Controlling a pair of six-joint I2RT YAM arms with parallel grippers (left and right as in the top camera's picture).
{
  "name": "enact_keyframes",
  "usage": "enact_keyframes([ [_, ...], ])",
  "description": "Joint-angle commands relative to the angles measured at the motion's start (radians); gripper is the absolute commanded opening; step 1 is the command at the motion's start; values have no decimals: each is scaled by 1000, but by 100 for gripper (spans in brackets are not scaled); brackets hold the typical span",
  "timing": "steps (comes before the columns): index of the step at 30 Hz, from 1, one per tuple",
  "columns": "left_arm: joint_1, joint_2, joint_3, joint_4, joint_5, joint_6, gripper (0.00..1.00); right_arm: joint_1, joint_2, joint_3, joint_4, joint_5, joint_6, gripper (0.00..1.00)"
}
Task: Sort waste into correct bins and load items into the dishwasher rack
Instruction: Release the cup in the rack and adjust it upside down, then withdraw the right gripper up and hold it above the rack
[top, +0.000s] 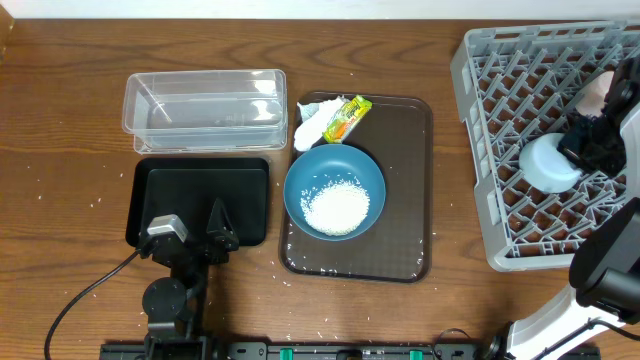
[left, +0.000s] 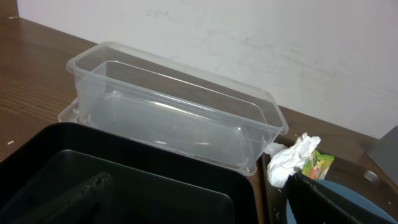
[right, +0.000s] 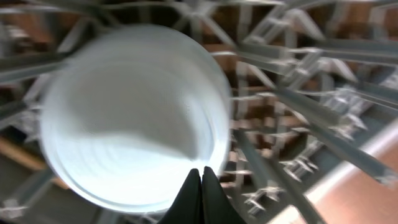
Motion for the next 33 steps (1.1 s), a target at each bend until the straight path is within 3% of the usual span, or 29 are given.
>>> enact_keyframes([
  [1,-5,-2,-18,-34,-8,9,91,-4,3,74,-50,128,64,1],
  [6,-5,-2,-18,-34,-8,9,91,11,-22,187,-150,10,38,1],
  [12,-5,-2,-18,-34,-8,9,91,118,-137,219,-159,-484,-215,2],
  [13,-5,-2,-18,-34,-8,9,91,155,-155,219,-154,-539,-252,6],
  [14,-5,-2,-18,-34,-8,9,91,192,-167,219,-152,-557,-270,15],
  [16,-5,-2,-18,-34,-8,9,91,278,-181,219,-151,-535,-273,53],
  [17,-5,-2,-18,-34,-8,9,91,336,-181,219,-153,-517,-273,59],
  [22,-5,-2,-18,-34,-8,9,91,555,-150,209,-151,-434,-268,65],
  [27,-5,-2,-18,-34,-8,9,91,721,-111,208,-132,-195,-128,75],
  [30,-5,-2,-18,-34,-8,9,91,754,-111,208,-111,-58,-53,99],
  [33,-5,-2,-18,-34,-8,9,91,736,-121,219,-112,13,-20,99],
])
